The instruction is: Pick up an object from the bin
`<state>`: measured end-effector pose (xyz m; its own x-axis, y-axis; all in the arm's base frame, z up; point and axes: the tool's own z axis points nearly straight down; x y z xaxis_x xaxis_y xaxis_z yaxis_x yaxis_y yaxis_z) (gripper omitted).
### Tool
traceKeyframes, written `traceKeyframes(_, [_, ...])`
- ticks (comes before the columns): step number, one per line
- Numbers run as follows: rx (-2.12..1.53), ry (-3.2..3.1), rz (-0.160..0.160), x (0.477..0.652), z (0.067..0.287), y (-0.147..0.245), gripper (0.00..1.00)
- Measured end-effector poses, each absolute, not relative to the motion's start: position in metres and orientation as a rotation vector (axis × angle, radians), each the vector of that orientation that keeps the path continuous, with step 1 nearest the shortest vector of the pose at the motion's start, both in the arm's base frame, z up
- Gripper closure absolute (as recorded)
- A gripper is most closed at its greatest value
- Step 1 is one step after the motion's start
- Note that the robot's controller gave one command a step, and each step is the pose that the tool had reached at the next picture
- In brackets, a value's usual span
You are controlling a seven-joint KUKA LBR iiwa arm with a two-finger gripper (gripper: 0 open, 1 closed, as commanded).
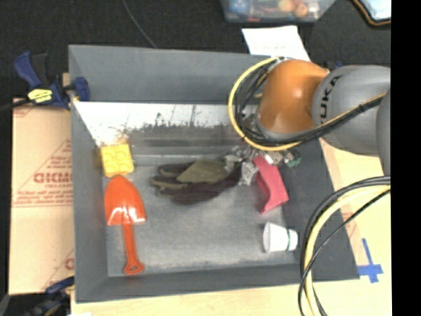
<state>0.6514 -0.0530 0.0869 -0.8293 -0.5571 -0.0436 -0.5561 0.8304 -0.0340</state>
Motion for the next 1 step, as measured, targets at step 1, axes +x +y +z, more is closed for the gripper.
traceKeyframes(1, [-0.897, 2.957, -0.029, 0.6513, 0.0867, -0.0528, 1.0])
